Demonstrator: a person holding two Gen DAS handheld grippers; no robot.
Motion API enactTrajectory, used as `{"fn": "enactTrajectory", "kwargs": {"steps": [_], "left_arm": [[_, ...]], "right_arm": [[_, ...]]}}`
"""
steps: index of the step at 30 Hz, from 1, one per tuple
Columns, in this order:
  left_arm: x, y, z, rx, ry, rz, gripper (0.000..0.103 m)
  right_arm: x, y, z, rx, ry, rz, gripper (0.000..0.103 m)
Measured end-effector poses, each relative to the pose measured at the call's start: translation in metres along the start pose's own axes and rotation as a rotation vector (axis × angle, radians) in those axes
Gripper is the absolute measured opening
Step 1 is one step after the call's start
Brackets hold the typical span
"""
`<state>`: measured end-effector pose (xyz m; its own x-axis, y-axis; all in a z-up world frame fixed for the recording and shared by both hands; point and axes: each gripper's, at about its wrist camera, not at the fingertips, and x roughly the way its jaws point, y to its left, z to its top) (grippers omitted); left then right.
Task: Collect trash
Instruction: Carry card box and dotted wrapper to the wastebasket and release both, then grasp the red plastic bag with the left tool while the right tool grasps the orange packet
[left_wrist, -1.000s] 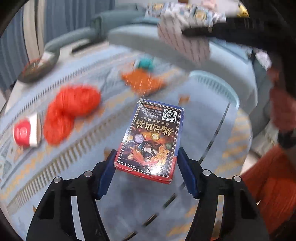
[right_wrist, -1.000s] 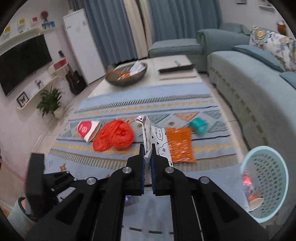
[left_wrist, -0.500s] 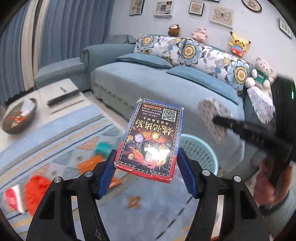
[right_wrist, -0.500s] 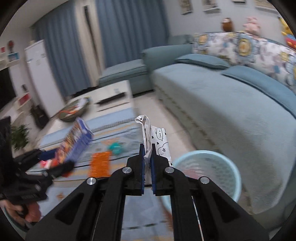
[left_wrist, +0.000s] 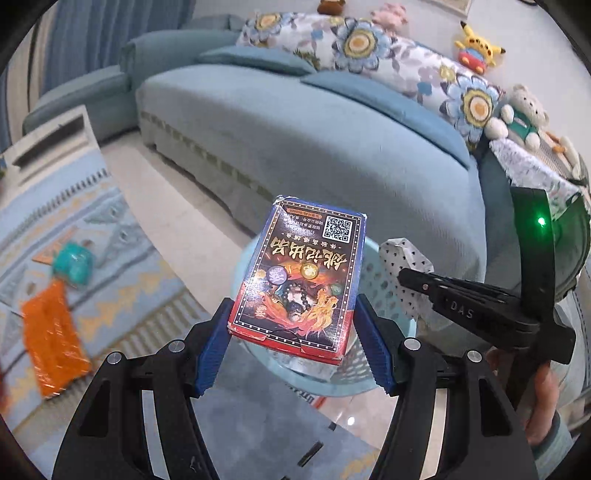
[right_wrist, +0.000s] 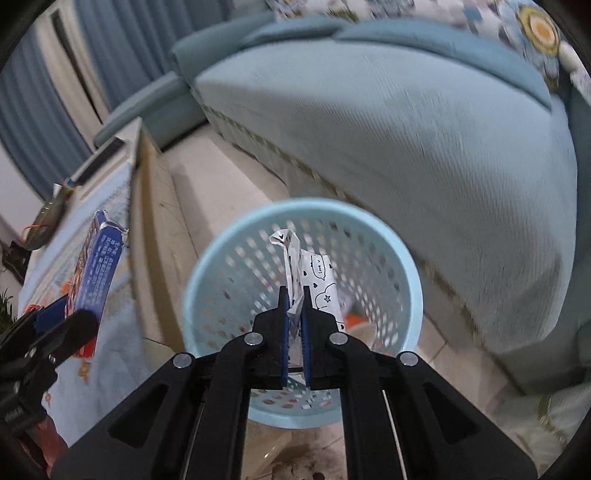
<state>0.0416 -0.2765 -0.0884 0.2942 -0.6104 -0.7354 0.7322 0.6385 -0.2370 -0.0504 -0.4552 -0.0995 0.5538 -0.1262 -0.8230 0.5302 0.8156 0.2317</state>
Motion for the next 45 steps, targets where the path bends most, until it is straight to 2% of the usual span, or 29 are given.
{"fn": "enactTrajectory", "kwargs": {"steps": [4, 6, 7, 9, 13, 20, 24, 28, 31, 35, 38, 40, 42, 45], "left_arm": [[0.015, 0.005, -0.014, -0.014, 0.01, -0.003, 0.065], [0.016, 0.009, -0.016, -0.022, 0.015, -0.007, 0.072], [0.014, 0.011, -0.016, -0.027, 0.008, 0.001, 0.074], [0.009, 0.016, -0.014, -0.046, -0.006, -0.007, 0.074], [-0.01, 0.022, -0.008, -0.07, -0.039, -0.016, 0.074], [-0.065, 0.035, -0.005, -0.073, -0.114, 0.029, 0.074], [-0.11, 0.067, -0.008, -0.175, -0.189, 0.054, 0.074], [-0.158, 0.107, -0.015, -0.284, -0.27, 0.118, 0.074], [-0.192, 0.142, -0.025, -0.36, -0.331, 0.229, 0.075], [-0.225, 0.193, -0.042, -0.454, -0.369, 0.38, 0.078], [-0.234, 0.229, -0.057, -0.498, -0.378, 0.53, 0.082], [-0.231, 0.249, -0.065, -0.525, -0.364, 0.595, 0.083], [-0.223, 0.27, -0.071, -0.562, -0.323, 0.627, 0.083], [-0.219, 0.285, -0.073, -0.595, -0.29, 0.587, 0.083]], "right_arm": [[0.013, -0.011, -0.004, 0.041, 0.038, 0.002, 0.009], [0.013, -0.013, -0.007, 0.053, 0.037, 0.006, 0.026], [0.011, -0.014, -0.007, 0.056, 0.03, 0.008, 0.031], [0.006, -0.013, -0.007, 0.06, 0.01, 0.006, 0.044], [-0.005, -0.01, -0.002, 0.055, -0.024, 0.028, 0.045], [-0.03, 0.03, 0.003, -0.024, -0.087, 0.075, 0.046], [-0.046, 0.064, 0.006, -0.058, -0.124, 0.131, 0.046], [-0.061, 0.109, 0.009, -0.117, -0.156, 0.186, 0.052], [-0.069, 0.15, 0.009, -0.174, -0.171, 0.222, 0.057], [-0.069, 0.195, 0.009, -0.241, -0.166, 0.255, 0.058], [-0.061, 0.232, 0.008, -0.295, -0.159, 0.265, 0.064], [-0.053, 0.251, 0.005, -0.326, -0.15, 0.263, 0.065], [-0.041, 0.271, 0.001, -0.363, -0.128, 0.269, 0.065], [-0.022, 0.297, -0.008, -0.407, -0.092, 0.27, 0.067]]}}
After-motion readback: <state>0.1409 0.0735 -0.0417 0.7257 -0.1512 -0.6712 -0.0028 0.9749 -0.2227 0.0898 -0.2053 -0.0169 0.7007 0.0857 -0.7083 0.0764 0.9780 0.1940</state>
